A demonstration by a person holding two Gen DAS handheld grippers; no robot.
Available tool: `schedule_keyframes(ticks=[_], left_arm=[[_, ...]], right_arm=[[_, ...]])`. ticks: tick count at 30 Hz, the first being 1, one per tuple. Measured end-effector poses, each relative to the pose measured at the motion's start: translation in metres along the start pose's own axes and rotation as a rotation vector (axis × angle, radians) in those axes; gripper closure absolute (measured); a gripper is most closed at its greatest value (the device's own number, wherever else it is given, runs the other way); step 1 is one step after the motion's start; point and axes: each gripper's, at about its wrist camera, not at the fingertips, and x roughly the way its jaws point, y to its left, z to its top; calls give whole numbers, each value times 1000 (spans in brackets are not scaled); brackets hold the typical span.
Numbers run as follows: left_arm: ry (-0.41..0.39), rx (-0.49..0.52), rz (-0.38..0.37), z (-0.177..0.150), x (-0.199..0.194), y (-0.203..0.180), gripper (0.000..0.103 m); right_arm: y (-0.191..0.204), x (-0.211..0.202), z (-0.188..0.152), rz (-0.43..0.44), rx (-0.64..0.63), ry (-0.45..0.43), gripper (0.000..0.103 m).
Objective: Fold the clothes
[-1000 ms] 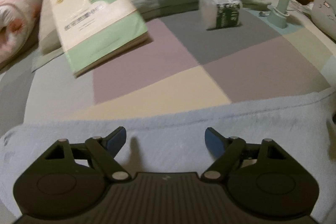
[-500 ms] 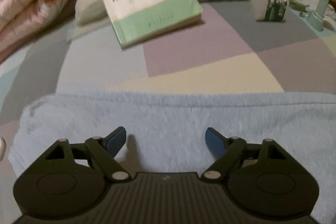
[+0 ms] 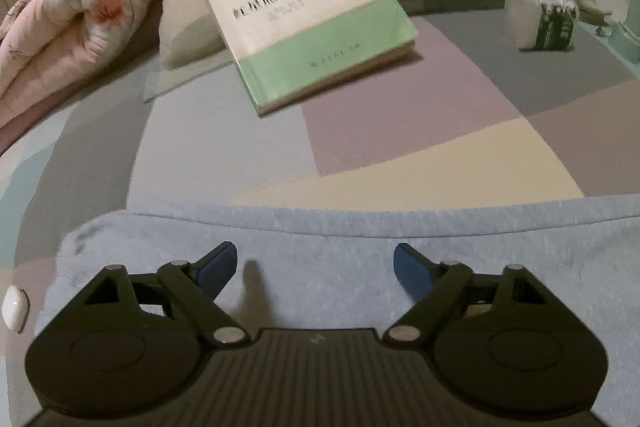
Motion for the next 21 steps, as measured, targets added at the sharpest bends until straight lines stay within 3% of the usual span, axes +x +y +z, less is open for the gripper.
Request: schedule_keyframes(ticks=[7, 10, 21], left_arm=[[-31, 91, -105, -30, -42, -13, 17], [-6, 107, -144, -54, -49, -23, 17], [48, 42, -166, -83, -61, -6, 15]], right_arm=[[-13, -35, -36, -12, -68, 55, 0], [-14, -36, -54, -26, -53, 100, 0], [-10, -47, -86, -59, -21, 114, 0]])
